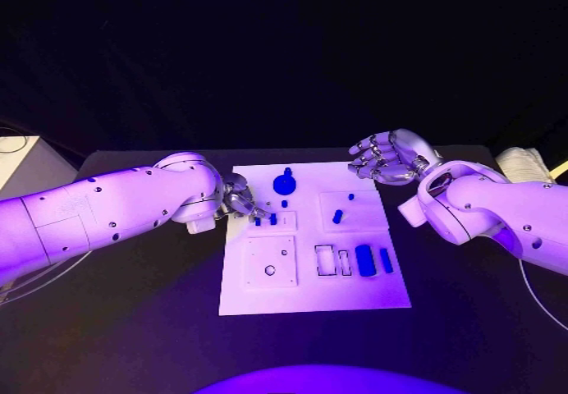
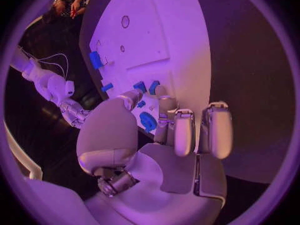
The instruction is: Assemble the parts on the task board
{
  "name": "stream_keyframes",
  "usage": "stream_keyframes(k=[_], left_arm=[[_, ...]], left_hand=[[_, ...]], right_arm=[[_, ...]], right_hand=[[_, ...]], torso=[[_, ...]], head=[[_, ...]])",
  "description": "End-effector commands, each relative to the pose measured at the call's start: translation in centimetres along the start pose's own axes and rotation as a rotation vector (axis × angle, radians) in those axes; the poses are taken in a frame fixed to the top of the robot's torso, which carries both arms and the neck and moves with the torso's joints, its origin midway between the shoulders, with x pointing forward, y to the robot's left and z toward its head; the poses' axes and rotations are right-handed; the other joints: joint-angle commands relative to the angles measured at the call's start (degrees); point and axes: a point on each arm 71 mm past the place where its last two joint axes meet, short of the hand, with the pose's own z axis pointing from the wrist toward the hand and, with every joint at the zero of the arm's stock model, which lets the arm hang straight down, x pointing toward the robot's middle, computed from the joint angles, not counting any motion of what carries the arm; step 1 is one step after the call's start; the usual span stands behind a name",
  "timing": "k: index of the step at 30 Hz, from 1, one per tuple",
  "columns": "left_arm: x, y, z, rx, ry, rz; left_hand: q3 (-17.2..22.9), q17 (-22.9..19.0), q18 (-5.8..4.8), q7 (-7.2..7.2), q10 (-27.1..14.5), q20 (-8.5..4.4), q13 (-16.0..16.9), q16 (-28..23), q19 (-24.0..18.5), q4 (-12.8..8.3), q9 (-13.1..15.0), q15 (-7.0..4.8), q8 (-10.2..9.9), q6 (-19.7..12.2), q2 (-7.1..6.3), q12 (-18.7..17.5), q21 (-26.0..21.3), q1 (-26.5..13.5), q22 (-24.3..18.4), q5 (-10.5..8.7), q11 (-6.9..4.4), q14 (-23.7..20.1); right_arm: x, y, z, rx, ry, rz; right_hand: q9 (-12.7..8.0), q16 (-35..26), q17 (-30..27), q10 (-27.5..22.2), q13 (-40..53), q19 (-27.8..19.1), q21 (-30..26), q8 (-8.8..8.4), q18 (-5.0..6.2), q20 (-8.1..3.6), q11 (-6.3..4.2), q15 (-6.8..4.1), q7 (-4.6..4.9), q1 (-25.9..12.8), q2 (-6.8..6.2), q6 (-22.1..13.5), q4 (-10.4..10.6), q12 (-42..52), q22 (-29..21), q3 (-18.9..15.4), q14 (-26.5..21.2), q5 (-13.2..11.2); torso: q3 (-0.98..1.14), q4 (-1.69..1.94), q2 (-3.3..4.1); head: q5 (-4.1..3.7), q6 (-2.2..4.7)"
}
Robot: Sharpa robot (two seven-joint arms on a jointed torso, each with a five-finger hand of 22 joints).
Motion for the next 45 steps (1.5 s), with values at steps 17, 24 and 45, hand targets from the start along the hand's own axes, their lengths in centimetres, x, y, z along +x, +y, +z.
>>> stream_keyframes(k=[17, 24, 45], left_arm=[[-1.5, 0.2, -1.2, 0.165, -0.114, -0.223], [-2.3, -1.0, -1.8, 0.339, -0.189, -0.298], [-0.3, -4.6, -0.3, 0.612, -0.454, 0.166]], left_hand=[[-4.08, -2.17, 3.39, 4.7, -13.95, 2.84, -10.89, -9.29, -12.4, -0.19, -1.64, 3.78, -2.34, -9.76, 2.53, -6.96, -12.25, 6.67, -10.79, 1.04, 3.62, -2.07], [-2.31, -12.98, 6.17, 6.38, -19.32, 4.27, -12.67, -17.53, -22.87, -0.71, -3.87, 5.36, -2.28, -13.09, 2.65, -7.58, -24.21, 14.83, -23.83, 1.05, 5.18, -10.06], [8.09, -28.53, 7.09, 7.28, -29.16, 6.46, -29.36, -23.11, -27.4, -9.19, -19.68, 7.75, -7.19, -15.76, -2.01, -23.57, -28.36, 25.2, -26.93, 0.02, 8.16, -20.15]], right_arm=[[0.1, 0.0, 0.0, -0.006, 0.014, -0.002], [0.1, 0.0, 0.0, -0.006, 0.015, -0.001], [0.2, -0.1, 0.1, -0.007, 0.014, -0.001]], right_hand=[[-0.08, -0.34, -0.05, -0.12, -0.09, -0.23, 0.0, 0.17, 0.31, 0.05, 0.11, -0.15, 3.51, 0.07, 0.56, 0.16, -0.3, 0.31, -0.05, -0.01, -0.07, 0.28], [-0.08, -0.34, -0.05, -0.12, -0.09, -0.23, 0.0, 0.17, 0.31, 0.05, 0.11, -0.15, 3.51, 0.07, 0.56, 0.16, -0.3, 0.31, -0.05, -0.01, -0.07, 0.28], [-0.12, -0.39, -0.12, -0.13, -0.09, -0.21, 0.01, 0.19, 0.31, 0.06, 0.11, -0.14, 3.51, 0.03, 0.57, 0.21, -0.31, 0.37, -0.32, -0.02, -0.07, 0.29]], torso=[[0.03, 0.17, -0.1], [0.05, 0.06, -0.05], [-0.05, -0.08, 0.11]], head=[[-0.38, 0.2], [-0.4, 0.43], [-0.5, 1.27]])
